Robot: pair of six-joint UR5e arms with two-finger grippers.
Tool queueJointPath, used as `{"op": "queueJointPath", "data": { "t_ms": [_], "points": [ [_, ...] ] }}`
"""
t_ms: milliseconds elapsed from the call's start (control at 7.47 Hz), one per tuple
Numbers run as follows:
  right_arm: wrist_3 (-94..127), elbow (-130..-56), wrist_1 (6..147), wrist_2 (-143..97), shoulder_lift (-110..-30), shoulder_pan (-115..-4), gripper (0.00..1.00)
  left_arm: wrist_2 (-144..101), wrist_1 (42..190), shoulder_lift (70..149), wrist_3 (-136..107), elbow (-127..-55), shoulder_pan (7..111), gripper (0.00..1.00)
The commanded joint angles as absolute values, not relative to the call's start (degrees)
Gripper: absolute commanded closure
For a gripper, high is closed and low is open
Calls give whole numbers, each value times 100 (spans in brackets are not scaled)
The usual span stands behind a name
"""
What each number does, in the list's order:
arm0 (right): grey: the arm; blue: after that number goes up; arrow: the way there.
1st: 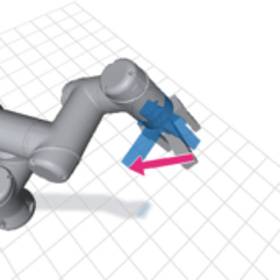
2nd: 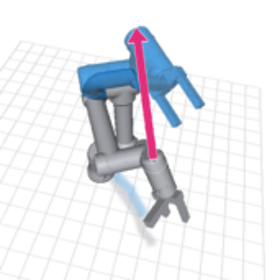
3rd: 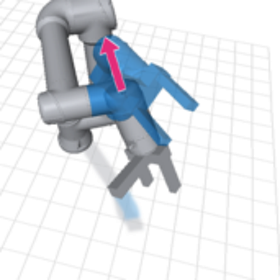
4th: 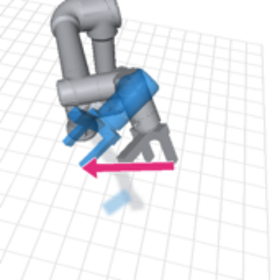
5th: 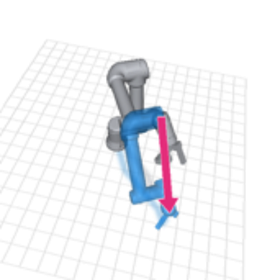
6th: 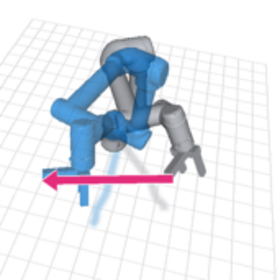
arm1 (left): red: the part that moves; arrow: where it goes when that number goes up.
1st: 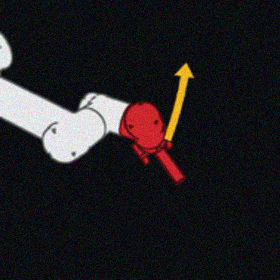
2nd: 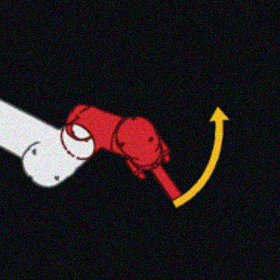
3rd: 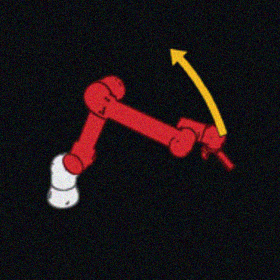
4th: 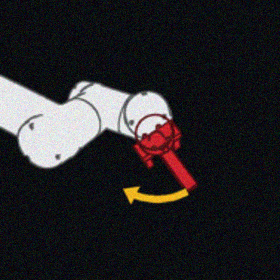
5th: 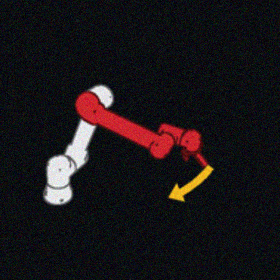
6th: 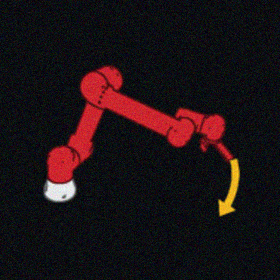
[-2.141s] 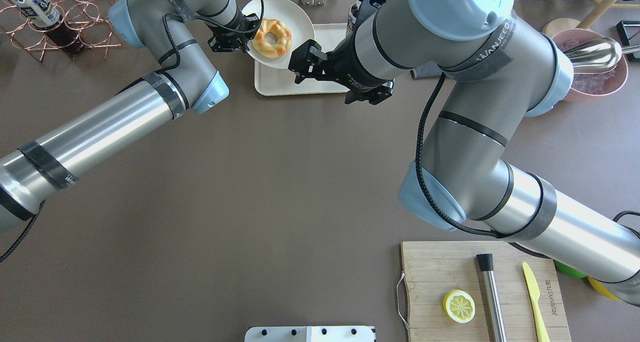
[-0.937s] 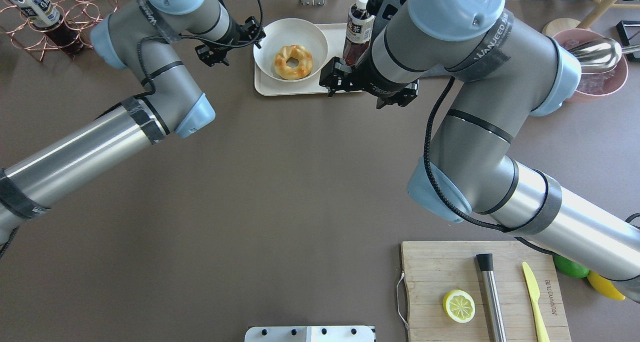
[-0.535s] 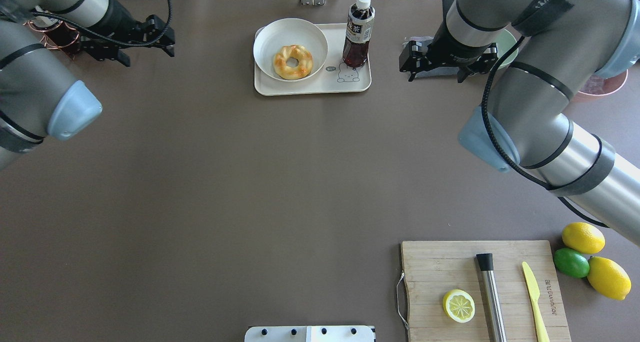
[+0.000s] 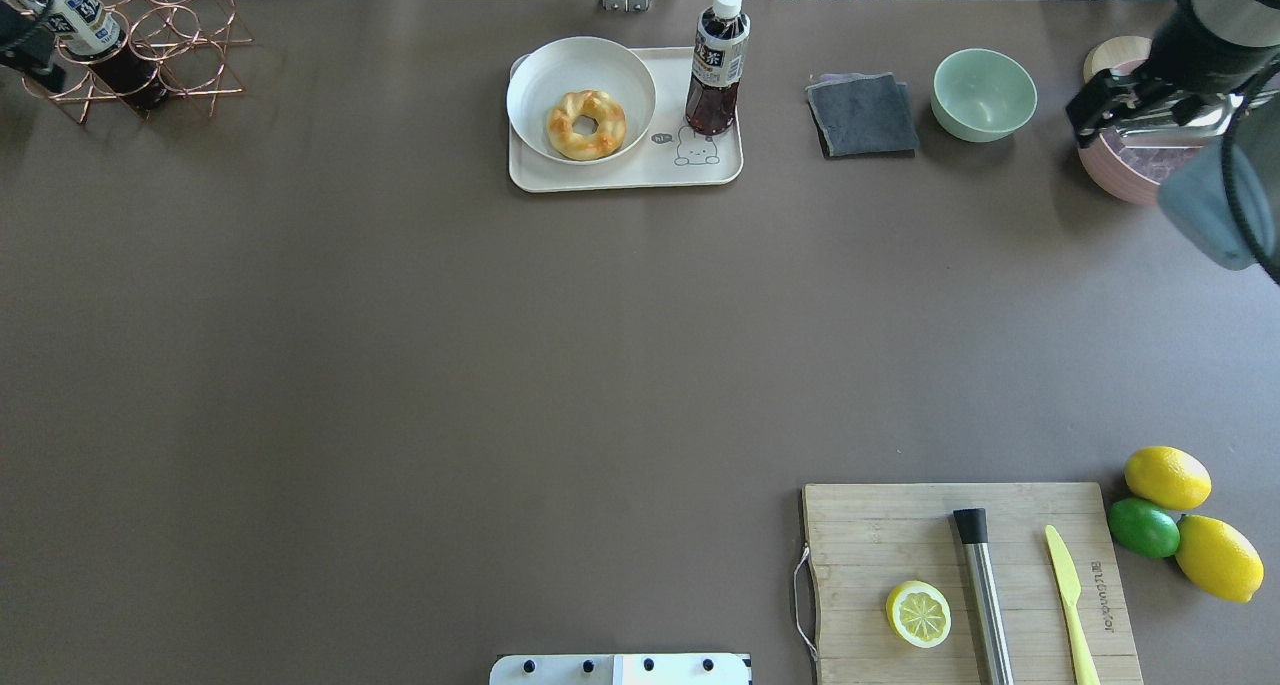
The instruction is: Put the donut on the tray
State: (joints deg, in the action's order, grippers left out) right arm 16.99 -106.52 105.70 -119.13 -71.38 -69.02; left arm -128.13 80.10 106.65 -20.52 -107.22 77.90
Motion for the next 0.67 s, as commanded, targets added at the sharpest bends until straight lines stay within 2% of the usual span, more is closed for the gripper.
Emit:
{"op": "queueJointPath", "data": {
  "t_ms": [0,401,535],
  "points": [
    [-171,-10460,10573,-12434,-7987,-8134,0,-12902,7849,9960,46,-10355,9005,1],
    [-1054,-10345,10494,-12393,-9102,-8727,0,-12911,7936,9284,1307,-10248,9798,1],
    [-1055,-10301,10494,-12393,-9201,-8806,0,-12868,7902,9186,1327,-10152,9808,1]
  ]
}}
